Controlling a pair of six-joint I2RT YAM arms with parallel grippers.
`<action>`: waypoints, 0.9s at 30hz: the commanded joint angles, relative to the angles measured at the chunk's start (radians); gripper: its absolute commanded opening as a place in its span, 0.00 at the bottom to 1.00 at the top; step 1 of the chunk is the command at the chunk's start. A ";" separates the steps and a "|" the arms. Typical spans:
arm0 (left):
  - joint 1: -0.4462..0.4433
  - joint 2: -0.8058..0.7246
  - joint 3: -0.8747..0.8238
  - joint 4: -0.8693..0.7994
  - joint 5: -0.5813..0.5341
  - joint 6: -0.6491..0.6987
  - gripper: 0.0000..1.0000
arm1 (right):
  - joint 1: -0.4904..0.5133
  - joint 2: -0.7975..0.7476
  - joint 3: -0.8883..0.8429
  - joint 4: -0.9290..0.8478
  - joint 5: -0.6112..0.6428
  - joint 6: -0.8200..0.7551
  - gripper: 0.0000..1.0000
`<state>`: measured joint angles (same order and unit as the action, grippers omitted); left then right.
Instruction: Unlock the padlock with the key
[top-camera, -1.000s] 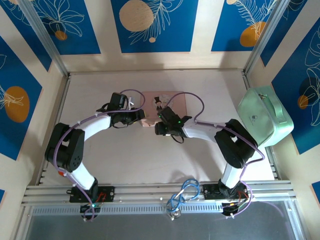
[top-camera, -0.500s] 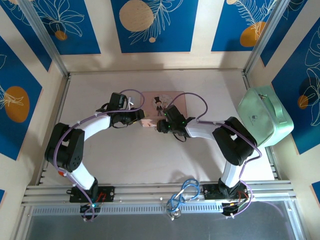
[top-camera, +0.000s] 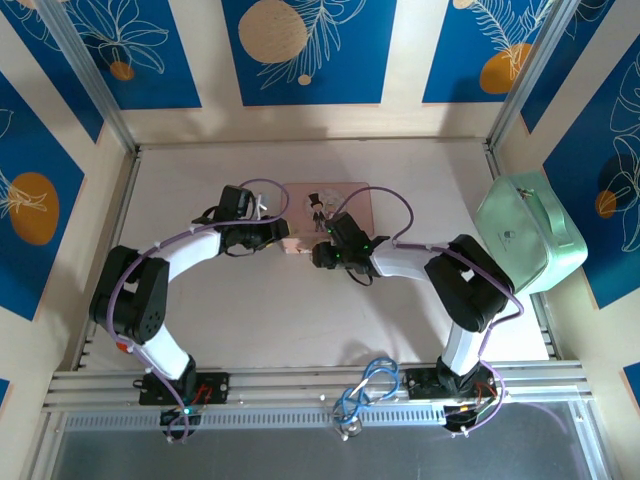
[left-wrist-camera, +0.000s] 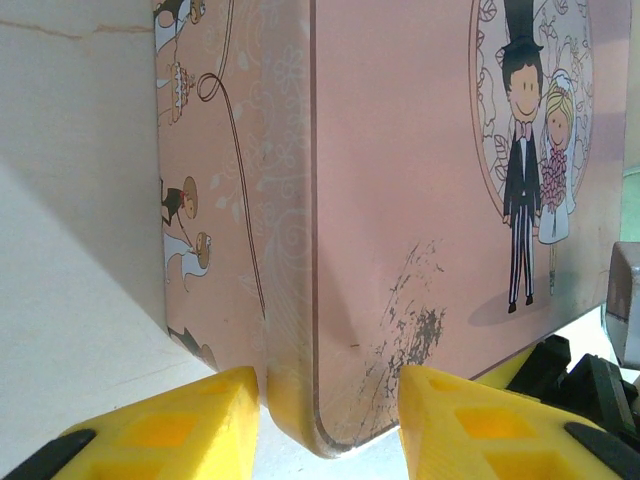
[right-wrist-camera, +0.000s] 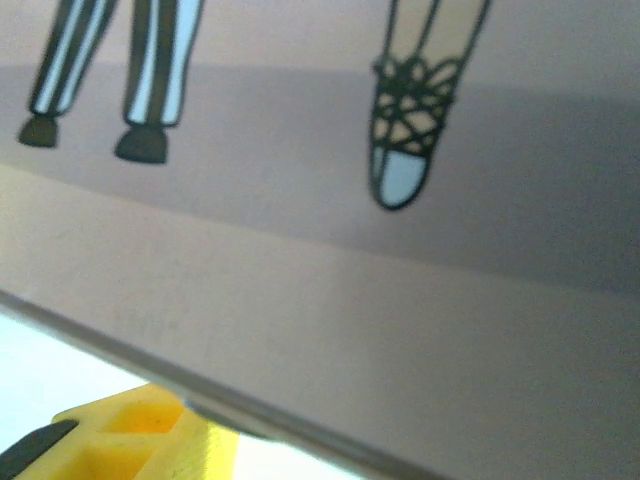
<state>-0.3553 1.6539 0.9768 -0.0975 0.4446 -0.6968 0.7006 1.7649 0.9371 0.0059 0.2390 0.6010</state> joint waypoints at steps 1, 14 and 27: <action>0.016 -0.002 -0.009 -0.017 0.009 0.028 0.41 | -0.004 -0.005 0.009 -0.028 0.011 -0.020 0.44; 0.016 -0.004 -0.030 -0.029 0.000 0.026 0.41 | -0.011 0.000 0.007 -0.017 0.018 -0.030 0.42; 0.016 -0.007 -0.033 -0.026 0.011 0.031 0.40 | -0.003 0.059 0.090 -0.089 0.068 -0.029 0.42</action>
<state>-0.3542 1.6539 0.9657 -0.0971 0.4446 -0.6968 0.6937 1.8027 0.9951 -0.0490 0.2718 0.5831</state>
